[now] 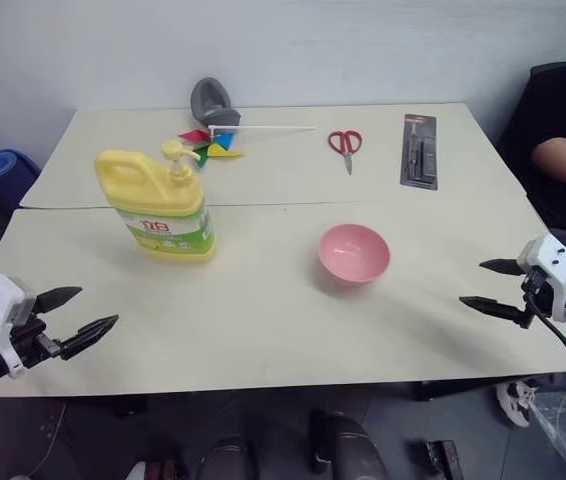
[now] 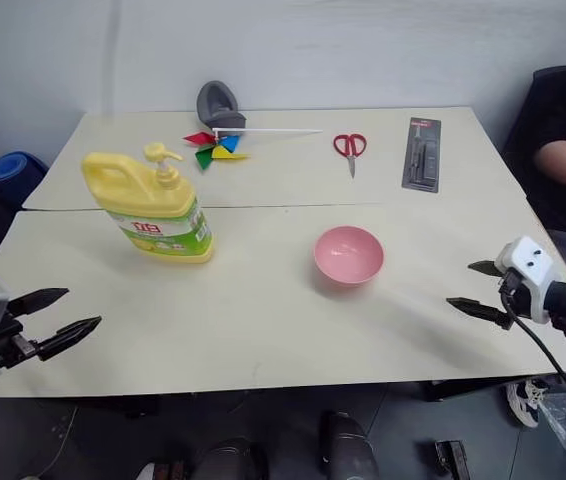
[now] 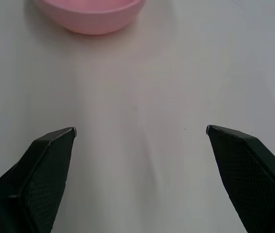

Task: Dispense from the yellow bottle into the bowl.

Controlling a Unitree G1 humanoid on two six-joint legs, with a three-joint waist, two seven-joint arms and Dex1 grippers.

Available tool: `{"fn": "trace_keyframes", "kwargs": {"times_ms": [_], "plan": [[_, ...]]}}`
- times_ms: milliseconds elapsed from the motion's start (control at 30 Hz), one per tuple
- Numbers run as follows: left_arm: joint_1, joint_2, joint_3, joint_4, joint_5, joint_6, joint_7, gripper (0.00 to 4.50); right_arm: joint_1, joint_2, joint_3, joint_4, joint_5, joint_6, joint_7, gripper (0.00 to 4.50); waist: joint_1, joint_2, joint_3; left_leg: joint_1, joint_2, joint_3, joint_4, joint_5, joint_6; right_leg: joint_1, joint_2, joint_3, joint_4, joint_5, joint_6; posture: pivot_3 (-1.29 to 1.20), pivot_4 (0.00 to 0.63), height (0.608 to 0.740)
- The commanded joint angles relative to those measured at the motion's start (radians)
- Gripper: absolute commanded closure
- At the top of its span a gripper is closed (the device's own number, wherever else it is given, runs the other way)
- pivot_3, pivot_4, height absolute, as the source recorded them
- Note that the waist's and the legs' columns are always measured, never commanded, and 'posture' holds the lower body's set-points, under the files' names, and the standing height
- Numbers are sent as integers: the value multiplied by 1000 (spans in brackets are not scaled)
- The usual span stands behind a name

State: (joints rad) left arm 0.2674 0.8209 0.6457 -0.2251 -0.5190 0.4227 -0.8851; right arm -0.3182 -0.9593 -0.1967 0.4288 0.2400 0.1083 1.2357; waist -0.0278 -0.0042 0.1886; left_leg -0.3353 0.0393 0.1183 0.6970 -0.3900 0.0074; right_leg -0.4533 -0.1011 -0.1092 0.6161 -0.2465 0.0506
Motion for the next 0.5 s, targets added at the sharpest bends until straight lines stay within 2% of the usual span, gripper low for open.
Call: {"fn": "trace_keyframes", "kwargs": {"times_ms": [33, 300, 500], "plan": [[-6, -1, 12, -18, 7, -7, 19, 0, 11, -5, -10, -32, 20, 6, 5, 21, 1, 0, 0, 0, 0, 0, 0, 0, 0, 0, 0, 0, 0, 0, 0, 0, 150, 740], [-44, 4, 7, -20, -28, 48, 28, 0, 10, -2, -9, -48, 34, 43, 4, 21, 1, 0, 0, 0, 0, 0, 0, 0, 0, 0, 0, 0, 1, 0, 0, 0, 150, 740], [-100, 33, -26, -121, -130, 140, -11, 0, 16, 1, -6, -204, 91, 160, 11, 21, 1, 0, 0, 0, 0, 0, 0, 0, 0, 0, 0, 0, 1, 0, 0, 0, 150, 740]]}}
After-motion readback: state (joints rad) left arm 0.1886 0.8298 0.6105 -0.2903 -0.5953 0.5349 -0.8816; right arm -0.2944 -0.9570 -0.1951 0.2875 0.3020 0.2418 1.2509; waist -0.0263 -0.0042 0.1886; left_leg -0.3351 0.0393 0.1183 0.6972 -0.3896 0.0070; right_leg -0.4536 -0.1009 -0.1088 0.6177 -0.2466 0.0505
